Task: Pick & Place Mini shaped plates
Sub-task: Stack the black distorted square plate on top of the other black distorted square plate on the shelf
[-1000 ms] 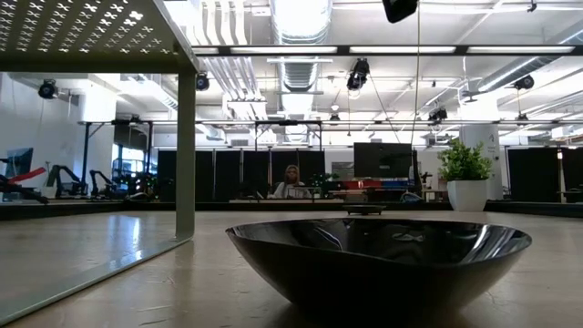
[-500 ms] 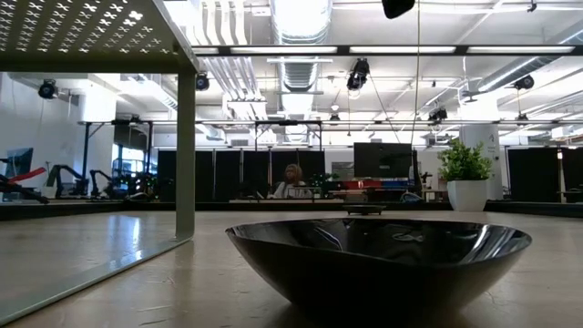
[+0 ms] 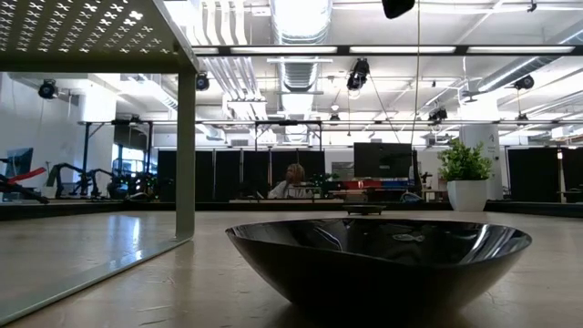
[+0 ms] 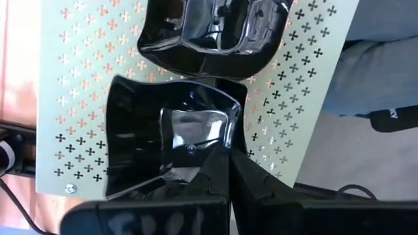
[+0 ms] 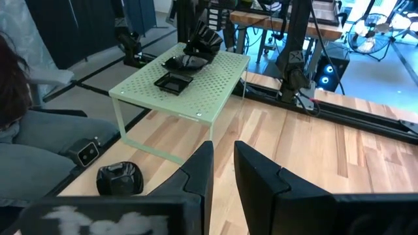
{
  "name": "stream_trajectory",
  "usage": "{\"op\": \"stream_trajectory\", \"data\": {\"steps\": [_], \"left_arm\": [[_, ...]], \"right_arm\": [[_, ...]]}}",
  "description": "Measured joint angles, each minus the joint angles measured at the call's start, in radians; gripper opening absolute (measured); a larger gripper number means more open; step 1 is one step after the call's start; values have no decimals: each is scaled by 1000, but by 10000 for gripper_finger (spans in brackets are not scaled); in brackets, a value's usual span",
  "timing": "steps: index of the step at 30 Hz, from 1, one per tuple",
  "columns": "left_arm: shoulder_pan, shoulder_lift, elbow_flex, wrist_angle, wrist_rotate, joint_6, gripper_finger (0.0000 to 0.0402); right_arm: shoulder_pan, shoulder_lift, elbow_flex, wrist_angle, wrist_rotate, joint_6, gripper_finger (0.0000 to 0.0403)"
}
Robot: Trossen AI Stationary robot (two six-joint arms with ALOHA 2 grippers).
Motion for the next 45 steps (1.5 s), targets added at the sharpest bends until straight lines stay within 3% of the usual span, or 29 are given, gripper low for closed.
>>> {"op": "stream_trajectory", "data": {"steps": [21, 45], "left_arm": [[0, -2, -29, 0, -2, -103, 0], [1, -2, -30, 1, 1, -77, 0]], "right_arm": [[0, 0, 0, 0, 0, -19, 57], [0, 0, 0, 0, 0, 6, 57]]}}
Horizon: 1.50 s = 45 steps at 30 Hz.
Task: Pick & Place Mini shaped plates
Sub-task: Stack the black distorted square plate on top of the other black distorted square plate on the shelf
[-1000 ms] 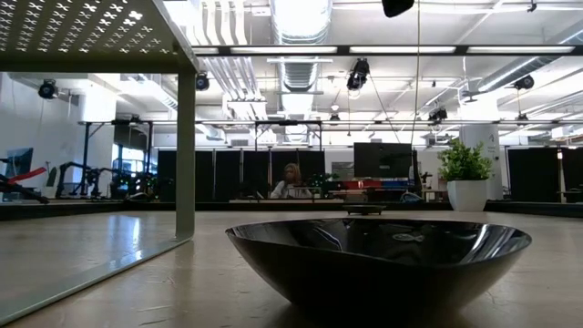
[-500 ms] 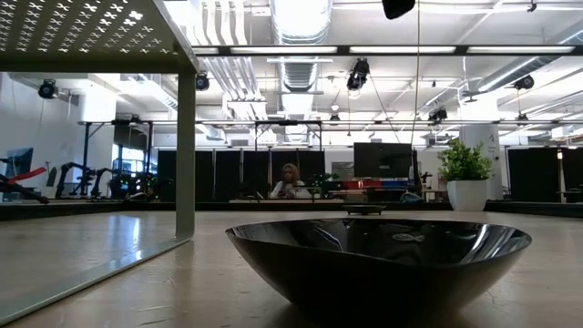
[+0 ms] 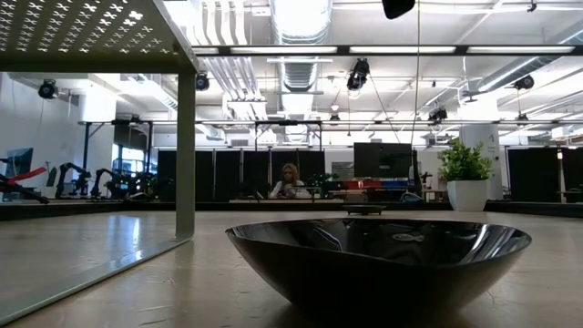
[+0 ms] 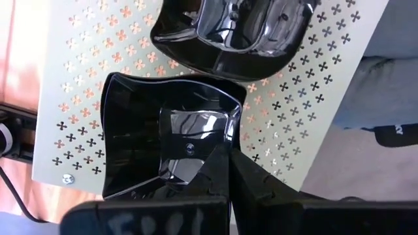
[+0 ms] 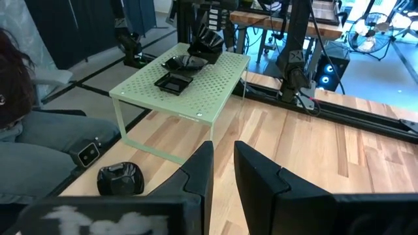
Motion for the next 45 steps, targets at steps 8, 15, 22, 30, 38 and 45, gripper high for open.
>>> {"op": "stream_trajectory", "data": {"steps": [8, 15, 22, 30, 38, 45], "left_arm": [[1, 0, 0, 0, 6, -31, 0], [4, 0, -1, 7, 12, -20, 0], [5, 0, -1, 7, 13, -19, 0], [6, -1, -1, 6, 13, 20, 0], [5, -1, -1, 7, 13, 21, 0], [5, -2, -1, 6, 13, 21, 0]], "right_arm": [[0, 0, 0, 0, 0, 0, 57], [0, 0, 0, 0, 0, 0, 57], [0, 0, 0, 0, 0, 1, 57], [0, 0, 0, 0, -1, 138, 57], [0, 0, 0, 0, 0, 152, 57], [0, 0, 0, 0, 0, 159, 57]]}}
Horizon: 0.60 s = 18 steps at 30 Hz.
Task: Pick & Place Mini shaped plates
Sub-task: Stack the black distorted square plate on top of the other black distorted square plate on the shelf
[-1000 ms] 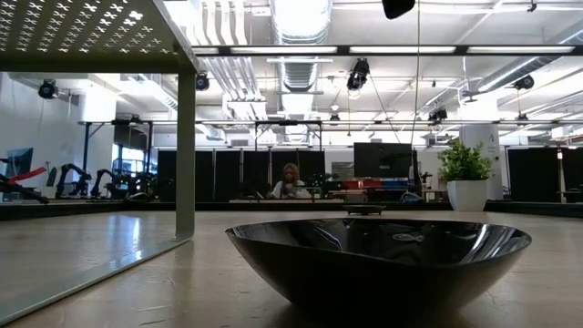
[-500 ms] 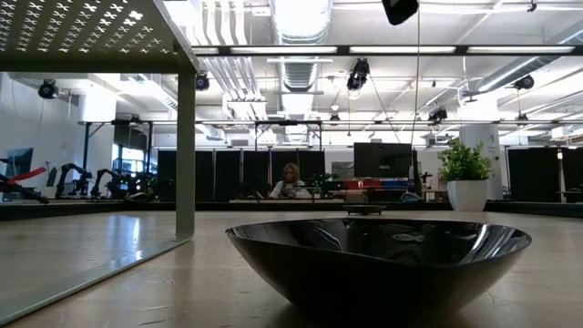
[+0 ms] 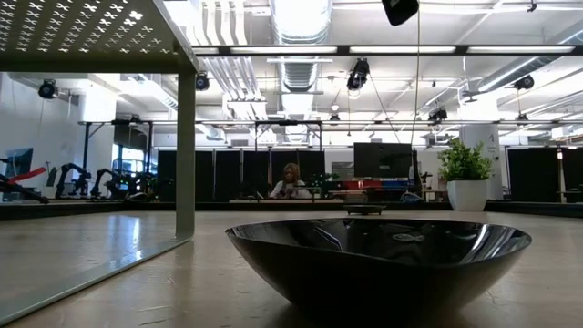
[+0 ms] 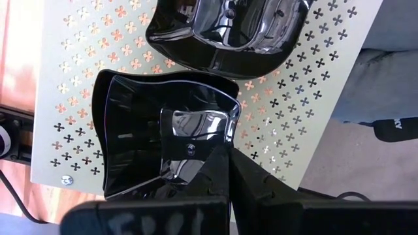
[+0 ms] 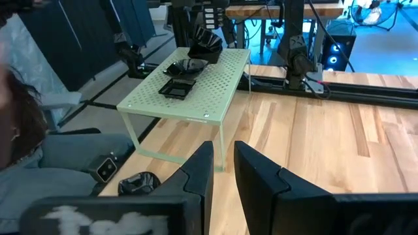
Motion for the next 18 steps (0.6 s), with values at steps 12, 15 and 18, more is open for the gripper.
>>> {"op": "stream_trajectory", "data": {"steps": [12, 15, 18], "left_arm": [[0, 0, 0, 1, 0, -8, 0], [0, 0, 0, 11, 0, -13, 0], [0, 0, 0, 11, 0, -21, 0]], "right_arm": [[0, 0, 0, 0, 0, -1, 57], [0, 0, 0, 0, 0, -1, 57], [0, 0, 0, 0, 0, 3, 57]]}}
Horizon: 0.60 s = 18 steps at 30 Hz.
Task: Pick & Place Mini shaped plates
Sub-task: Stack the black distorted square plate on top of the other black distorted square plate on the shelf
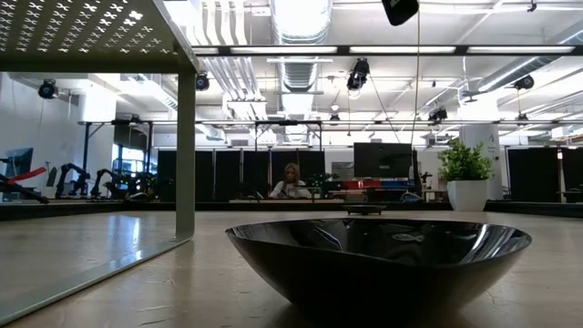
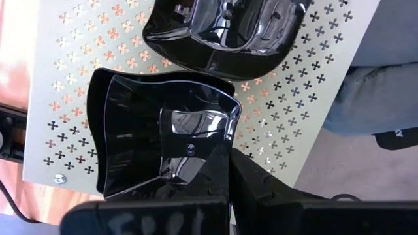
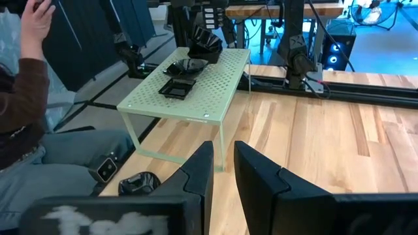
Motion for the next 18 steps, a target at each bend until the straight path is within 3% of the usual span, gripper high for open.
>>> {"op": "stream_trajectory", "data": {"steps": [6, 18], "left_arm": [[0, 0, 0, 0, 0, -25, 10], [0, 0, 0, 20, 0, -69, 80]], "right_arm": [[0, 0, 0, 0, 0, 0, 57], [0, 0, 0, 0, 0, -4, 57]]}}
